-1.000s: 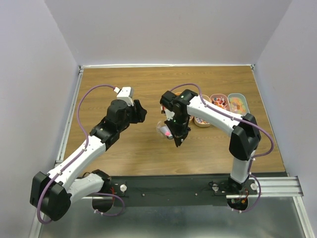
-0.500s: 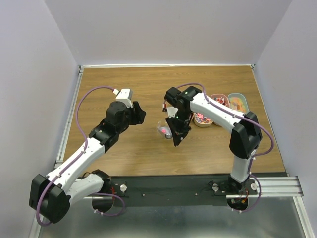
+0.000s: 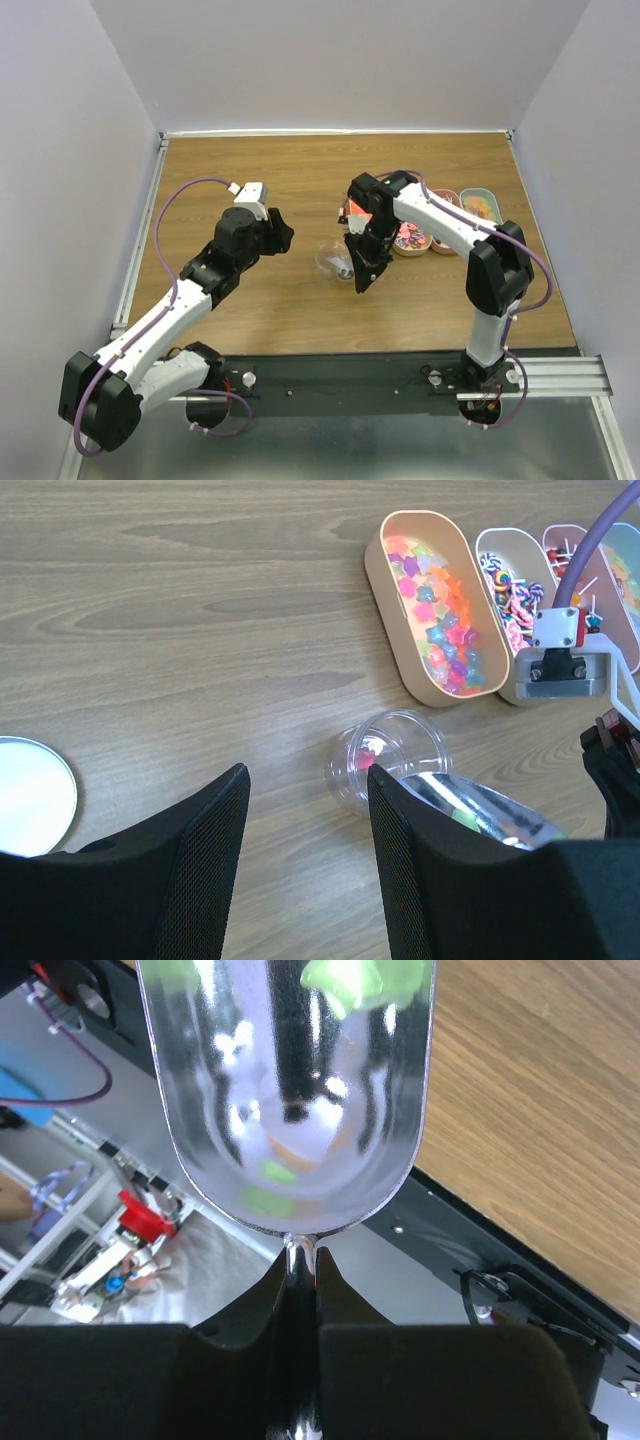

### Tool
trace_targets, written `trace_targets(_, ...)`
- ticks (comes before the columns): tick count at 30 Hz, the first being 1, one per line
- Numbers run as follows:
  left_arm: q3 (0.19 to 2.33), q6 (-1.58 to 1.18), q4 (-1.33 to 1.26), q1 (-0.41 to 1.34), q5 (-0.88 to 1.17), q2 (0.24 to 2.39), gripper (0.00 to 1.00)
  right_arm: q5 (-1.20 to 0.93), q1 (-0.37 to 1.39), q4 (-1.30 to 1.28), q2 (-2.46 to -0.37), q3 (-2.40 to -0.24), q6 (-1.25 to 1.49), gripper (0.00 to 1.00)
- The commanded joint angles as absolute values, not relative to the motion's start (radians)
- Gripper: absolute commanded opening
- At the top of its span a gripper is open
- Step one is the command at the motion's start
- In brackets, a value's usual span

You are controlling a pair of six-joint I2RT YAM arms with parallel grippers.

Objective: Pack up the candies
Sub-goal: Place the fake candies in the packing bottle.

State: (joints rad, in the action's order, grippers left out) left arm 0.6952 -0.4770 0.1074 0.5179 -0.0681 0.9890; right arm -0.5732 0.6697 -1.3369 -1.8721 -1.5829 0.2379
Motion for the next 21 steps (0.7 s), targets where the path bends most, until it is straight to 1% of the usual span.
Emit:
trace_targets(1,0.684,-0.485,0.1,0.512,-0.071,0.974,0.59,-0.678,0.641,-1.385,-1.89,-1.551,0.198,0.01)
trace_targets(21,0.669,-0.492,0.092,0.509,-0.071,0.971,0.59,-0.758,0.595,-1.379,-1.888,-1.516,0.195,0.01)
